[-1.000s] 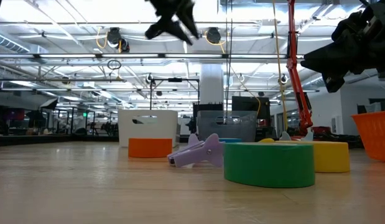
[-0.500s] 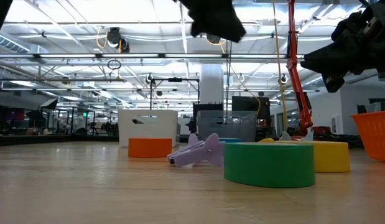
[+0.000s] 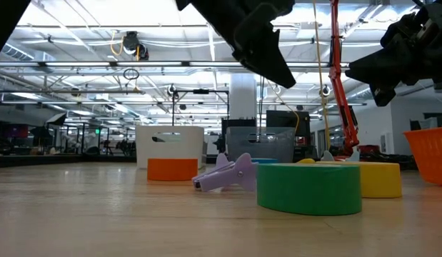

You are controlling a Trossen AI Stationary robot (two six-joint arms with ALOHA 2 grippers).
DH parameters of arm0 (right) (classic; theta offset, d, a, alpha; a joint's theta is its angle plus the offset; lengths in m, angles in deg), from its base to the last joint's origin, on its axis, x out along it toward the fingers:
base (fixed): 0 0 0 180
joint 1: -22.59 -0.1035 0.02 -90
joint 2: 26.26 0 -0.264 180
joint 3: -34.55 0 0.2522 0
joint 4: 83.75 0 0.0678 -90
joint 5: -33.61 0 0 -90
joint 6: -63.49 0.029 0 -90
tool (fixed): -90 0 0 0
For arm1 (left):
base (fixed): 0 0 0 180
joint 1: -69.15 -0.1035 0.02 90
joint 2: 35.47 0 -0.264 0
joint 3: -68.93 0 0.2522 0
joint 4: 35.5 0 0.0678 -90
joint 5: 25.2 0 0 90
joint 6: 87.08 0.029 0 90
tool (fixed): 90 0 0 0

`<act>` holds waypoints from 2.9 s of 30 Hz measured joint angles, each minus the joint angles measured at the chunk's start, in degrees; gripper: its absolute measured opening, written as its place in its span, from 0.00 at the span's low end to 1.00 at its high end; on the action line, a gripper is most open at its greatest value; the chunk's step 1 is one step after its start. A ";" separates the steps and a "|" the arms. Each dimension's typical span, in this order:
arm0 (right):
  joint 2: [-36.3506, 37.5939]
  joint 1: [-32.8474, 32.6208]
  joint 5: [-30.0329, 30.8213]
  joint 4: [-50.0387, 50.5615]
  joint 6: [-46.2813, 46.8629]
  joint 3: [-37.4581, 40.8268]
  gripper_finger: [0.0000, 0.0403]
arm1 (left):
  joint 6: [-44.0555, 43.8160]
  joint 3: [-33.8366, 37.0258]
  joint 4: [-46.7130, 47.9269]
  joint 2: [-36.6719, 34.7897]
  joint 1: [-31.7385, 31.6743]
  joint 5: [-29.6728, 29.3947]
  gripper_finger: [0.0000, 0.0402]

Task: Pick and place Stapler, Stapler remover, tape
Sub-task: Put the yellow stapler into the white bin

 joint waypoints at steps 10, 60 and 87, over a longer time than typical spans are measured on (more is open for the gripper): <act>0.00 0.01 0.02 -0.83 0.98 0.00 0.18 | -16.55 0.07 -0.96 -0.96 -2.16 1.78 0.27; -66.41 -0.08 -6.09 18.35 2.79 -38.35 0.24 | -31.01 53.42 -2.40 -72.38 -2.81 0.31 0.27; -83.09 0.44 -8.47 14.11 4.54 -38.49 0.46 | -30.93 53.42 2.04 -72.40 -2.83 -0.22 0.27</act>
